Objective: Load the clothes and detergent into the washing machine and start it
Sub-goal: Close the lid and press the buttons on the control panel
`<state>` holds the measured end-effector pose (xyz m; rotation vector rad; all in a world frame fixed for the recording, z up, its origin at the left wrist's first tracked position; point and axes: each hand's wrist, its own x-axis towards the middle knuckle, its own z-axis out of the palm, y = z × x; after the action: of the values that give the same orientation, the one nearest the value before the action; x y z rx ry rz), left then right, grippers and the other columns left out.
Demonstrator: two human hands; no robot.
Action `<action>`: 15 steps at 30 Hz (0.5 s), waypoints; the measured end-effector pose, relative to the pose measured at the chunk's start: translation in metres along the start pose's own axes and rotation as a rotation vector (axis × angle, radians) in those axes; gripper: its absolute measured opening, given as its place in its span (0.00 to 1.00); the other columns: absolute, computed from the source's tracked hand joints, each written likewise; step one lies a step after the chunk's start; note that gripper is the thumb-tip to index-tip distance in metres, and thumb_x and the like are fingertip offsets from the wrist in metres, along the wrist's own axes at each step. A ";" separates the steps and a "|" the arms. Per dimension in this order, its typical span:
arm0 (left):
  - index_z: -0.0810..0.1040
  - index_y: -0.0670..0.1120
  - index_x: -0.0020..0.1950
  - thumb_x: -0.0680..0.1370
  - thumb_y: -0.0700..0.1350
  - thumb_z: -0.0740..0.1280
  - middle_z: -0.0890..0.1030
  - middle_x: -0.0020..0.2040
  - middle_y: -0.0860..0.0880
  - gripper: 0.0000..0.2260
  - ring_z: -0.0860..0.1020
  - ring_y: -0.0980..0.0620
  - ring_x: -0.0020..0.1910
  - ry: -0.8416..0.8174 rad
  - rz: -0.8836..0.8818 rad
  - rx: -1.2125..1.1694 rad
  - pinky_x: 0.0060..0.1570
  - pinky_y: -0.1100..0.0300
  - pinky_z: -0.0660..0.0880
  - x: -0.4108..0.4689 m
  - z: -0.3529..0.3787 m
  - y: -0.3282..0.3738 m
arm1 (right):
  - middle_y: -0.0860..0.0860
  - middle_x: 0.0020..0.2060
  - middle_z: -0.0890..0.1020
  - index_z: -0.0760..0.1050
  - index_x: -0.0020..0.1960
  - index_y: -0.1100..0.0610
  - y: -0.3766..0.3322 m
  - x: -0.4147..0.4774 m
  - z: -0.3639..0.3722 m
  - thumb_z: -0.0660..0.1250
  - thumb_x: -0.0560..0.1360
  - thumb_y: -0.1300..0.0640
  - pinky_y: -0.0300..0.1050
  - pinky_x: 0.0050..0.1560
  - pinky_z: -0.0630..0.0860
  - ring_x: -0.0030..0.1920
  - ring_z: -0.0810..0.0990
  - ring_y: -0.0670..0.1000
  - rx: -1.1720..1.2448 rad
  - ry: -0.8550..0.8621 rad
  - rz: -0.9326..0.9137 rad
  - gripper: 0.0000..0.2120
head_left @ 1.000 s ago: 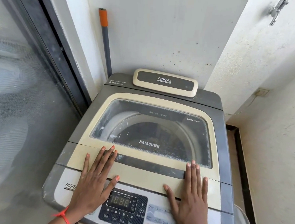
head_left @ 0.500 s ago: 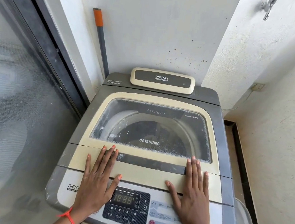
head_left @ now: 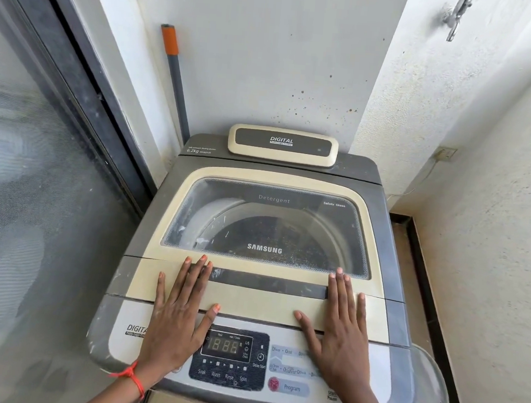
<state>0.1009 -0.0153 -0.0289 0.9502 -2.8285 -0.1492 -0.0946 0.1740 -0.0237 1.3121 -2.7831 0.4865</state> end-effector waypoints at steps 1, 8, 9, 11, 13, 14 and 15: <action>0.49 0.47 0.77 0.80 0.61 0.42 0.52 0.78 0.49 0.30 0.49 0.49 0.77 0.000 -0.002 -0.001 0.72 0.44 0.46 0.000 0.000 0.000 | 0.52 0.76 0.51 0.47 0.76 0.59 0.000 0.000 0.000 0.48 0.76 0.34 0.52 0.74 0.47 0.76 0.47 0.49 0.003 0.002 0.000 0.39; 0.48 0.47 0.78 0.80 0.61 0.43 0.50 0.78 0.50 0.30 0.49 0.50 0.77 0.014 0.002 0.000 0.72 0.44 0.45 0.001 0.002 -0.001 | 0.52 0.76 0.50 0.47 0.76 0.59 0.000 0.000 0.001 0.47 0.76 0.34 0.52 0.74 0.47 0.76 0.46 0.49 -0.003 0.009 0.000 0.39; 0.48 0.47 0.78 0.80 0.61 0.43 0.50 0.78 0.50 0.30 0.49 0.50 0.77 0.016 0.001 -0.002 0.72 0.44 0.45 0.001 0.002 -0.002 | 0.52 0.76 0.50 0.47 0.76 0.59 0.000 0.000 0.001 0.48 0.76 0.34 0.52 0.74 0.47 0.76 0.46 0.49 0.000 0.011 -0.003 0.39; 0.49 0.47 0.77 0.80 0.61 0.43 0.50 0.78 0.50 0.30 0.49 0.50 0.77 0.022 0.002 -0.012 0.72 0.45 0.44 0.000 0.002 -0.002 | 0.51 0.76 0.50 0.46 0.76 0.58 0.000 0.000 0.002 0.48 0.76 0.34 0.52 0.74 0.46 0.76 0.46 0.49 0.008 0.012 -0.004 0.39; 0.50 0.47 0.77 0.80 0.61 0.43 0.52 0.78 0.50 0.29 0.49 0.50 0.77 0.029 0.004 -0.022 0.73 0.45 0.44 0.000 0.001 -0.001 | 0.51 0.76 0.50 0.46 0.76 0.58 0.001 0.000 0.002 0.47 0.76 0.34 0.51 0.74 0.46 0.76 0.46 0.48 0.012 0.016 -0.002 0.39; 0.50 0.47 0.77 0.80 0.61 0.42 0.52 0.78 0.50 0.29 0.49 0.50 0.76 0.031 0.003 -0.024 0.73 0.45 0.44 0.000 0.001 -0.001 | 0.51 0.76 0.50 0.46 0.76 0.58 0.001 0.000 0.003 0.47 0.76 0.33 0.51 0.74 0.46 0.76 0.46 0.48 0.011 0.016 -0.001 0.39; 0.50 0.47 0.77 0.80 0.61 0.42 0.52 0.78 0.50 0.29 0.49 0.50 0.76 0.033 0.003 -0.025 0.73 0.45 0.44 0.000 0.001 -0.001 | 0.51 0.76 0.50 0.46 0.76 0.58 0.002 0.000 0.003 0.47 0.76 0.33 0.51 0.74 0.46 0.76 0.46 0.48 0.009 0.016 -0.001 0.39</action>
<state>0.1010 -0.0158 -0.0300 0.9350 -2.7915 -0.1666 -0.0954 0.1744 -0.0268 1.3052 -2.7707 0.5079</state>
